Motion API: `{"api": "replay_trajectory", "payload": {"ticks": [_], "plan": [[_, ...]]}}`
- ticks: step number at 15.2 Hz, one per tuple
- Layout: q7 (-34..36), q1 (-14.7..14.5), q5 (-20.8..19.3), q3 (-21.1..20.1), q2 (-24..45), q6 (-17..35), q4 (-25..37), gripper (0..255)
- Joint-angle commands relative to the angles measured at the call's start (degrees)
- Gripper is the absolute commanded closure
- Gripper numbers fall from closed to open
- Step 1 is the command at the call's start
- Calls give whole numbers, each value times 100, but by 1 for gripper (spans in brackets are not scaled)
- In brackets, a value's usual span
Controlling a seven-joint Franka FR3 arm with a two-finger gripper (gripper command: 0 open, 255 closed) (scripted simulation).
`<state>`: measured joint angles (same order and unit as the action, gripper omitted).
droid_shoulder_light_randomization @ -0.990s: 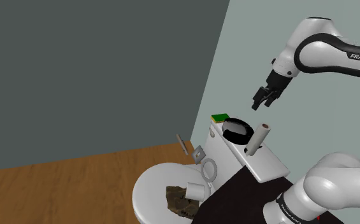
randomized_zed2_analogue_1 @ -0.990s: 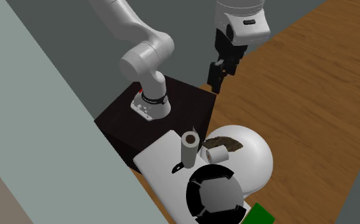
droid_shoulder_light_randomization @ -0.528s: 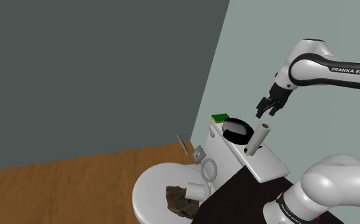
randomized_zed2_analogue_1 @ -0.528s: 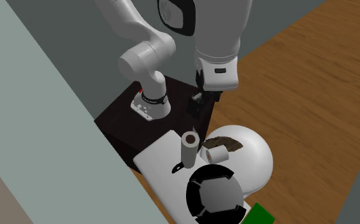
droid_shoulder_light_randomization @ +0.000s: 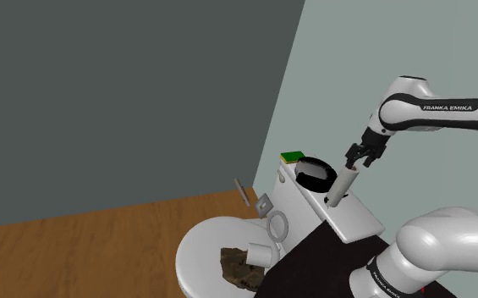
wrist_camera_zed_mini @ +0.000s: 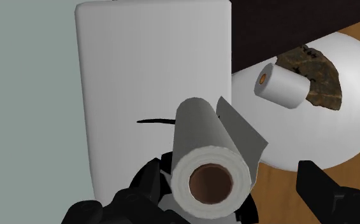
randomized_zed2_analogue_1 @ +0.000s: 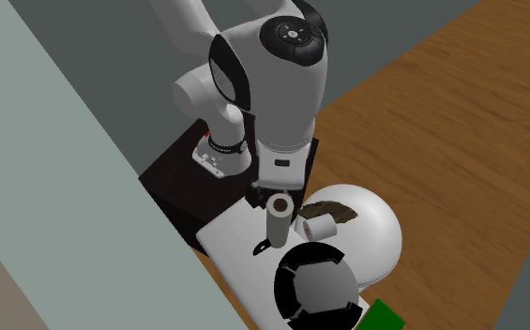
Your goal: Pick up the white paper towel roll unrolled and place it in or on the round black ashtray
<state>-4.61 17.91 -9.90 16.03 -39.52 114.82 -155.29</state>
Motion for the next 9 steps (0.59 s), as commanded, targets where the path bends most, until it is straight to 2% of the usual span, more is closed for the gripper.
{"api": "replay_trajectory", "payload": {"ticks": [1, 6, 9], "plan": [[-11, 27, -35, 48, 75, 173, -102, 0], [-11, 36, -91, 128, 289, 697, -414, 0], [-11, 36, -91, 128, 288, 697, -415, 0]]}}
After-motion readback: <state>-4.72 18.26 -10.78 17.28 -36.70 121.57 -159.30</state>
